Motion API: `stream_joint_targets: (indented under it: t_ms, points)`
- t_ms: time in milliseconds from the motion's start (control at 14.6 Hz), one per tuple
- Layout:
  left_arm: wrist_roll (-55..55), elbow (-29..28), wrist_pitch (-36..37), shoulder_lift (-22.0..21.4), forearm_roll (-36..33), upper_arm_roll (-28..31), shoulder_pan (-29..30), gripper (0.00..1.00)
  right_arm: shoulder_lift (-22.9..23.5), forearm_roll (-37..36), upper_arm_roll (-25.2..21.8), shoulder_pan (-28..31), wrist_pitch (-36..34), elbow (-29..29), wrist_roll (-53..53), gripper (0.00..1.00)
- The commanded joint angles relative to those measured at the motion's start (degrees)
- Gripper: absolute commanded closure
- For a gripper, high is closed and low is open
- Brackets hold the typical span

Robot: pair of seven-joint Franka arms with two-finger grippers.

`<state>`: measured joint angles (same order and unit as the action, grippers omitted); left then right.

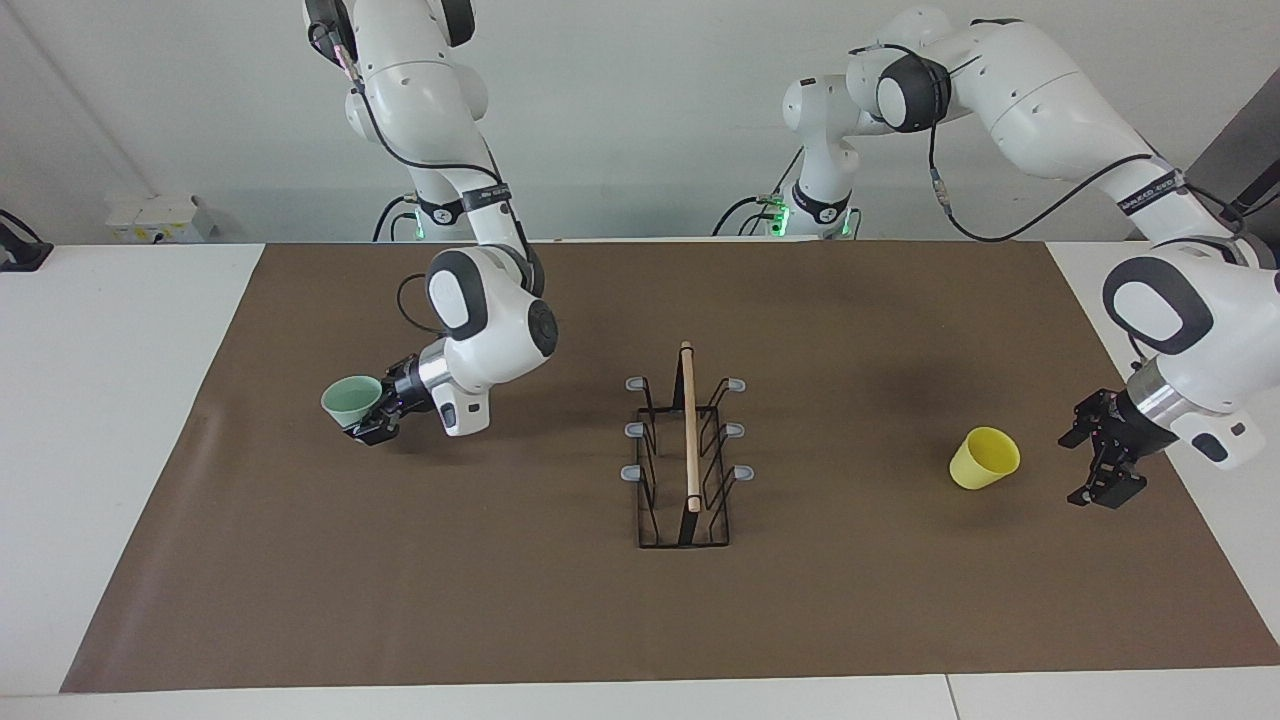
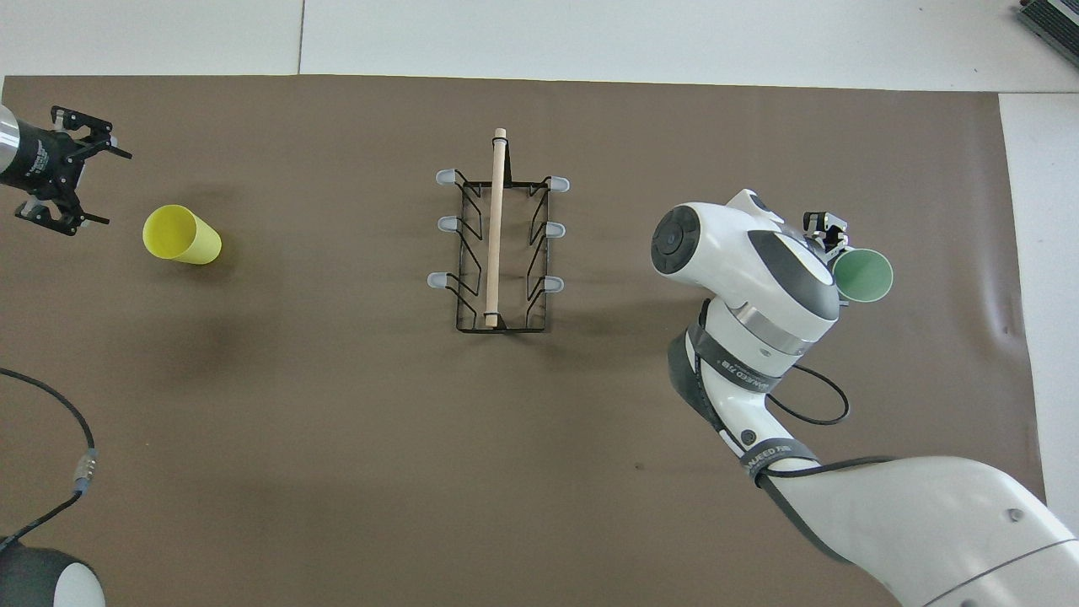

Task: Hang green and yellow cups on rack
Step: 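Reach the right gripper down and grasp the pale green cup, then lift the green cup with the right gripper while the left gripper grasps the yellow cup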

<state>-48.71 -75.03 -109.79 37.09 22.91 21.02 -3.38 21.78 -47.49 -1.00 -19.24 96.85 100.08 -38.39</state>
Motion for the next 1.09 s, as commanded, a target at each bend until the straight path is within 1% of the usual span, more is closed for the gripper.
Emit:
stream_joint_targets:
  t_ms: [0, 68, 205, 341, 410, 478, 546, 615, 751, 888, 1024]
  points:
    - [-1.1, -6.4, -2.3, -2.6, 2.4, 2.0, -1.5, 0.00, -2.0, 8.3, 0.6, 1.0, -4.7, -7.9, -4.8, 1.00]
    - [-1.2, -8.2, -3.3, -3.5, 3.2, 2.1, -1.3, 0.00, -2.4, 11.3, 0.6, 1.0, -5.6, -10.5, -5.3, 1.00]
    - [-3.2, -12.9, -4.4, -5.4, 6.7, 2.2, -1.4, 0.00, -3.4, 17.1, 0.6, 1.2, -5.7, -13.6, -4.9, 1.00]
    - [-7.4, -16.4, -4.4, -7.5, 7.2, 2.1, -1.6, 0.00, -4.5, 22.2, 0.5, 1.3, -5.1, -14.3, -3.9, 1.00]
    - [-8.5, -16.5, -4.4, -7.6, 7.3, 2.0, -1.8, 0.00, -5.3, 26.4, 0.5, 1.9, -4.6, -14.3, -2.1, 1.00]
    - [-9.8, -16.5, -4.5, -7.6, 7.4, 2.1, -3.0, 0.00, -5.9, 31.9, 0.5, 3.6, -2.6, -14.2, -0.6, 1.00]
    - [-13.6, -16.6, -5.5, -7.6, 7.9, 2.0, -3.2, 0.00, -6.2, 37.6, 0.5, 4.0, 0.9, -14.2, -0.4, 1.00]
    - [-16.2, -15.9, -6.0, -7.5, 9.2, 2.0, -2.7, 0.00, -6.7, 41.4, 0.4, 4.2, 3.5, -14.2, -0.1, 1.00]
    - [-15.8, -15.3, -5.1, -7.3, 12.1, 2.1, -1.5, 0.00, -7.5, 45.5, 0.5, 4.7, 4.8, -14.1, 3.5, 1.00]
    - [-15.7, -15.1, -3.2, -6.7, 13.3, 1.9, 0.7, 0.00, -8.4, 52.3, 0.5, 4.8, 7.4, -13.6, 6.0, 1.00]
    - [-15.6, -11.0, 1.0, -3.2, 15.8, 1.2, 4.8, 0.00, -8.7, 57.5, 0.4, 5.4, 10.5, -13.3, 6.3, 1.00]
